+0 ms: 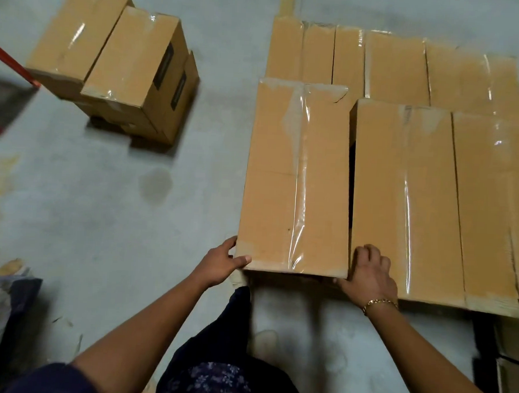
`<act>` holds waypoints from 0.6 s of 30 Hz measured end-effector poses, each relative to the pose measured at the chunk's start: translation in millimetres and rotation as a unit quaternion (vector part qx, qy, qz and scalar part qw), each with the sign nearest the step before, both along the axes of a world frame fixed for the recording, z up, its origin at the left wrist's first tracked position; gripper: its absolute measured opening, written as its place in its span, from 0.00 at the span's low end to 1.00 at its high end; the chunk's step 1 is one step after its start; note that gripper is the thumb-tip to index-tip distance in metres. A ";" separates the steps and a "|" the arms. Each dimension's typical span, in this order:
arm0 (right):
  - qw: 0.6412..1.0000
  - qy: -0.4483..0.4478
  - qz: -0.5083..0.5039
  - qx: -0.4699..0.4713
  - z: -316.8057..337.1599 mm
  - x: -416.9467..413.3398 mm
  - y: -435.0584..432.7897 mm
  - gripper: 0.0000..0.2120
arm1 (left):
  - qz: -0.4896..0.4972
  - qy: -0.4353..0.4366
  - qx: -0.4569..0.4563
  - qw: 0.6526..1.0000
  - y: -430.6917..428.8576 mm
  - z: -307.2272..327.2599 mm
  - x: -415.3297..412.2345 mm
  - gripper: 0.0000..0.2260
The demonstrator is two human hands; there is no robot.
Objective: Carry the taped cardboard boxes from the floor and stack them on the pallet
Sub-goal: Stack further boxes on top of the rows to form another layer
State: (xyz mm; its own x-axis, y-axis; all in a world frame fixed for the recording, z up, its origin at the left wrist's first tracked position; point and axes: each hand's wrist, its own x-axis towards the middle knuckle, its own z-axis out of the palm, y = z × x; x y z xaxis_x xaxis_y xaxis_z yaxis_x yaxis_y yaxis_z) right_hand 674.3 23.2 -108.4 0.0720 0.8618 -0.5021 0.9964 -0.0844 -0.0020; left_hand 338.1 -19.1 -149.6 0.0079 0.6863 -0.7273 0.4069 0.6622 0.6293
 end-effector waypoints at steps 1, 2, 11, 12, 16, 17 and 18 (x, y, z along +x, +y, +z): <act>1.000 0.003 0.003 0.002 0.6 -0.4 -1.0 0.46 | 0.014 -0.004 -0.005 1.000 3.7 0.7 -0.2 0.35; 1.000 0.001 0.014 0.007 1.3 -1.5 -3.5 0.47 | 0.034 -0.009 -0.012 0.999 6.7 0.4 0.5 0.39; 0.995 0.046 -0.080 0.040 -5.4 -13.7 -22.6 0.35 | 0.251 -0.151 -0.120 0.949 22.8 -3.8 28.6 0.31; 0.992 0.062 -0.105 0.035 -6.7 -16.9 -21.0 0.35 | 0.263 -0.156 -0.127 0.944 23.8 -8.7 27.7 0.31; 0.972 0.134 -0.191 0.033 -13.9 -22.6 -12.1 0.34 | 0.284 -0.181 -0.131 0.932 31.7 -33.6 24.1 0.29; 0.968 0.144 -0.203 0.039 -14.5 -22.8 -10.1 0.33 | 0.290 -0.194 -0.129 0.928 35.0 -39.6 23.6 0.27; 0.965 0.147 -0.211 0.044 -14.4 -23.0 -8.5 0.31 | 0.298 -0.209 -0.133 0.922 38.6 -44.0 23.4 0.27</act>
